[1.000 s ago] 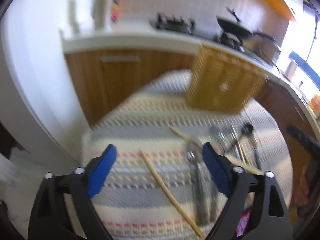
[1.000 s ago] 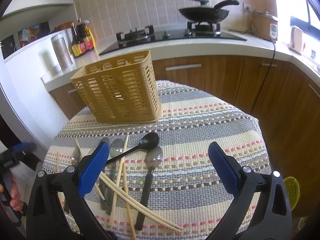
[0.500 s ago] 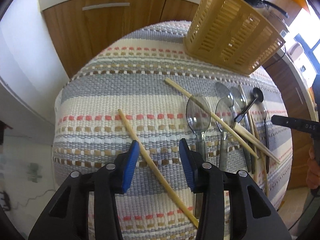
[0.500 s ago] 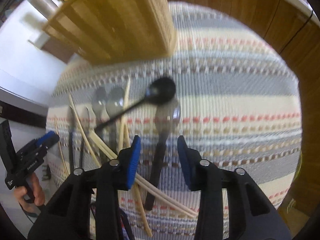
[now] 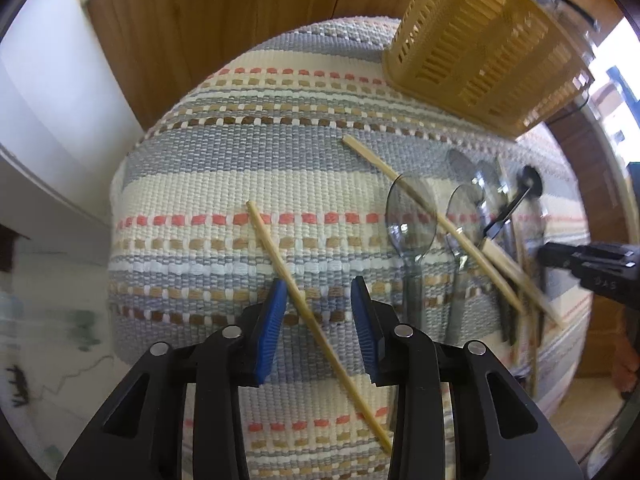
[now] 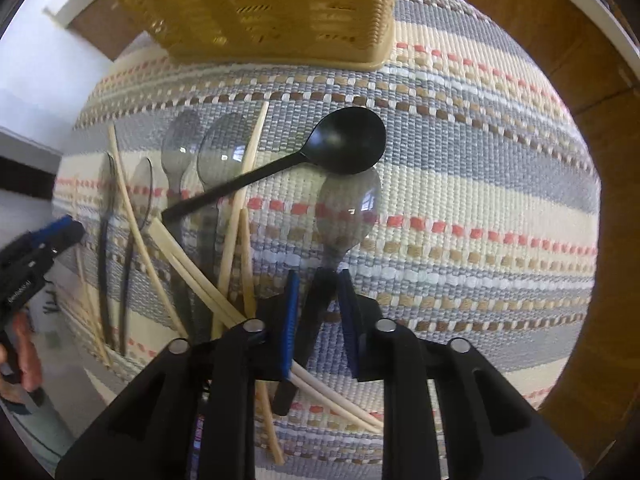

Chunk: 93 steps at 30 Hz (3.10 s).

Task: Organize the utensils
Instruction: 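Grasp a wooden chopstick with the left tool while the right tool grasps a clear spoon, then lift the chopstick with the left tool and drop it into the yellow caddy, then grasp a clear spoon with the left tool while the right tool grasps chopsticks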

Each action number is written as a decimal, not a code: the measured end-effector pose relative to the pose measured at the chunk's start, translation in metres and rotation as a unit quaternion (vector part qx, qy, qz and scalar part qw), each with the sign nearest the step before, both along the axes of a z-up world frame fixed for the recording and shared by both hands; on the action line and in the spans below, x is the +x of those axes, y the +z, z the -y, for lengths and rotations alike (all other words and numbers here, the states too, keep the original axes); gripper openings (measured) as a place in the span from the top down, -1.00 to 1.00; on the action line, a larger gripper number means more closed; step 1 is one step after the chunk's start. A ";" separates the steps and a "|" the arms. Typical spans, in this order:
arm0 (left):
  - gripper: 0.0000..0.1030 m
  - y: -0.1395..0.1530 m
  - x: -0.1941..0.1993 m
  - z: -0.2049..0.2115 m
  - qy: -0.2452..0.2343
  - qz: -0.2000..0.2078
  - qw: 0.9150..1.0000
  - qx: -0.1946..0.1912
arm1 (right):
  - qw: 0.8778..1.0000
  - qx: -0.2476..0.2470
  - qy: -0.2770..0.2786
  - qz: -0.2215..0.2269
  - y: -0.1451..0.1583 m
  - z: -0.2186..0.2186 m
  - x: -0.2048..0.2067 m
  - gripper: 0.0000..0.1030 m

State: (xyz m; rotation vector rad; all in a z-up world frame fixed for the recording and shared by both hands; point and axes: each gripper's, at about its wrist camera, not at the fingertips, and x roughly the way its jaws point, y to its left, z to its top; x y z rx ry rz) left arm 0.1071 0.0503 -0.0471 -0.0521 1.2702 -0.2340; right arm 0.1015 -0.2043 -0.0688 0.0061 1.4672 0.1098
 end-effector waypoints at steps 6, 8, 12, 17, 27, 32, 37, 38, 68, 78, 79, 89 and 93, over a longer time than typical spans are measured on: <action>0.53 -0.001 -0.006 0.021 -0.012 0.016 0.997 0.081 | 1.000 -0.016 0.025 0.010 0.002 -0.009 -0.003 0.79; 0.77 -0.001 -0.008 0.027 -0.018 0.027 0.995 0.097 | 0.999 -0.012 0.029 0.020 0.003 -0.012 -0.007 0.81; 0.93 0.003 -0.014 0.034 -0.019 0.050 0.995 0.085 | 0.997 0.043 0.033 0.054 0.012 -0.005 -0.017 0.81; 0.93 0.040 -0.027 0.037 -0.006 0.130 0.991 0.032 | 0.988 0.084 0.008 0.128 0.035 0.016 -0.032 0.81; 0.93 0.157 -0.031 0.034 0.010 0.335 0.937 -0.098 | 0.927 0.146 0.019 0.346 0.138 0.034 -0.054 0.81; 0.93 0.213 -0.001 0.052 0.015 0.437 0.891 -0.120 | 0.881 0.141 0.008 0.451 0.197 0.035 -0.041 0.81; 0.93 0.228 0.039 0.077 0.024 0.490 0.861 -0.131 | 0.839 0.112 -0.027 0.533 0.224 0.037 0.002 0.81; 0.93 0.226 0.050 0.083 0.023 0.495 0.859 -0.132 | 0.836 0.109 -0.029 0.537 0.225 0.037 0.010 0.81; -0.18 0.210 0.029 0.031 -0.014 0.440 0.881 -0.172 | 0.856 0.145 -0.029 0.495 0.186 0.045 -0.014 -0.16; -0.20 0.187 -0.008 0.016 -0.050 0.302 0.944 -0.123 | 0.910 0.092 0.010 0.404 0.197 0.025 -0.059 -0.14; -0.20 0.176 -0.005 0.016 -0.052 0.278 0.952 -0.120 | 0.921 0.090 0.018 0.378 0.191 0.021 -0.059 -0.12; 0.10 0.027 0.006 0.025 -0.095 0.035 0.990 -0.102 | 0.979 0.098 0.056 0.167 0.103 -0.001 -0.038 0.30; 0.34 0.004 0.005 0.026 -0.102 0.017 0.990 -0.098 | 0.984 0.100 0.060 0.131 0.075 -0.008 -0.035 0.37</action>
